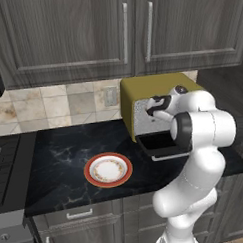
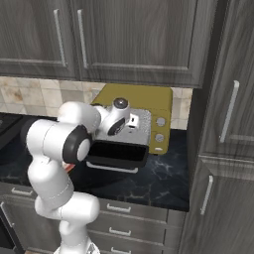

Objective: Pick up the bagel from the plate, place it on the toaster oven rack, close the door, and set the timer.

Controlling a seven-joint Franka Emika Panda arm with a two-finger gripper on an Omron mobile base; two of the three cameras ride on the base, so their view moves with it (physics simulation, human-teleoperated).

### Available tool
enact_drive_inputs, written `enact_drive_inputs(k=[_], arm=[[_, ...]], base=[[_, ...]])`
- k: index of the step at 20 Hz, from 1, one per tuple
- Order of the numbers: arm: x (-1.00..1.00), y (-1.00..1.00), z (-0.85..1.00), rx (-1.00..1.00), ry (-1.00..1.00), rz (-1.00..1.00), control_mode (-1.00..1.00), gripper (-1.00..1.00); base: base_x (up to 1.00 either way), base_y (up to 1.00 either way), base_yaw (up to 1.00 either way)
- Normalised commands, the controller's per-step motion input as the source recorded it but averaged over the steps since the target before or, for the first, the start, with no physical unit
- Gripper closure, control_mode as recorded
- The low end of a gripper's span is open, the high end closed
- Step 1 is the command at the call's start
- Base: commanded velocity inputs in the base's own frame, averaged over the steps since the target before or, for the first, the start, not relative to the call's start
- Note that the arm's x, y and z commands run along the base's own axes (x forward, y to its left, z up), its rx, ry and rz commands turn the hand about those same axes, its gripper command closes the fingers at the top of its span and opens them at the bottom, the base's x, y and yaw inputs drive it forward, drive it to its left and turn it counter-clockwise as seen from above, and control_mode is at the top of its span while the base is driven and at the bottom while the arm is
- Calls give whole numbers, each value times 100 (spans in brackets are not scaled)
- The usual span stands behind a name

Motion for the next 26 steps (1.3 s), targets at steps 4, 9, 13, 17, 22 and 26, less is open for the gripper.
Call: enact_drive_inputs(k=[4, 9, 13, 17, 22, 26], arm=[[-46, -48, 19, 11, -21, 0, -100, -100], [-53, -39, 31, 9, -16, 0, -100, -100], [-56, -31, 44, 0, 1, 0, -100, -100], [-61, -39, 22, 0, 17, 0, -100, -100], [-68, -41, 0, -1, 12, 0, -100, -100], [-85, -35, -2, -1, 1, 0, -100, -100]], base=[[0, 0, 0], [0, 0, 0], [0, 0, 0], [0, 0, 0], [0, 0, 0], [0, 0, 0]])
